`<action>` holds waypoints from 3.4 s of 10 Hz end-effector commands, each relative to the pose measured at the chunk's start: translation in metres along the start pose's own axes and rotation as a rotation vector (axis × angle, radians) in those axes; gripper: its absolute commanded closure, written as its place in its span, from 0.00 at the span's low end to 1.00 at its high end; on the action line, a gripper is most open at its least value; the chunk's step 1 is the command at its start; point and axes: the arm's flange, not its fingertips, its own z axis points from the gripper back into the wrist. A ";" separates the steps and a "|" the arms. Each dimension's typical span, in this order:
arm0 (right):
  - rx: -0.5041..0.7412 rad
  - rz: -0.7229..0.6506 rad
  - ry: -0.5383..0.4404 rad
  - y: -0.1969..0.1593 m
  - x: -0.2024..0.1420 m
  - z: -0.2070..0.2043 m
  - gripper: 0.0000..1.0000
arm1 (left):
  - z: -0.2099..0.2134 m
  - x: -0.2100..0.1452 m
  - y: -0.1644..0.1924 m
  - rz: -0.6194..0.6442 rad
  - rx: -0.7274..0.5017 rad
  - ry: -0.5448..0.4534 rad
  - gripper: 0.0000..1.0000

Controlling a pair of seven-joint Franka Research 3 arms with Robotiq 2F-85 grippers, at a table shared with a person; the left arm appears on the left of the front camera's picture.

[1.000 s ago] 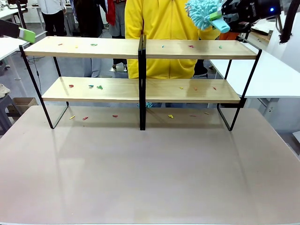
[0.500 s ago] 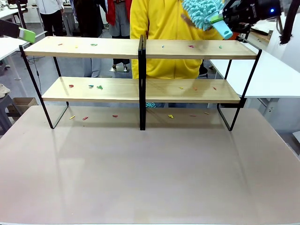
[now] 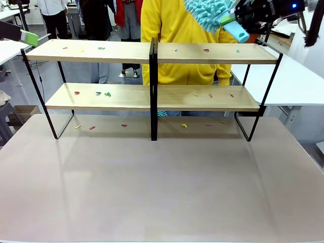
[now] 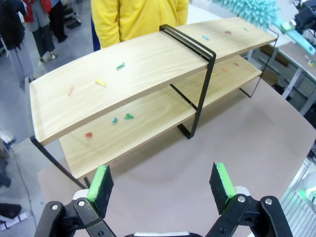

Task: Clean the shelves.
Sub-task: Pick up the Duster when the human hands it over.

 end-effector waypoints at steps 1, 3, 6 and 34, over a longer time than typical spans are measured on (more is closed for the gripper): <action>-0.171 0.088 0.036 0.021 -0.054 0.000 1.00 | 0.000 0.000 0.001 -0.005 0.001 -0.001 0.00; -0.222 0.151 0.042 0.025 -0.089 0.028 1.00 | 0.000 0.000 0.001 -0.005 0.001 -0.001 0.00; -0.225 0.167 0.038 0.027 -0.092 0.022 0.88 | 0.000 0.000 0.001 -0.005 0.001 -0.001 0.00; -0.354 -0.152 0.002 0.011 -0.026 0.039 0.88 | 0.000 0.000 0.001 -0.005 0.001 -0.001 0.00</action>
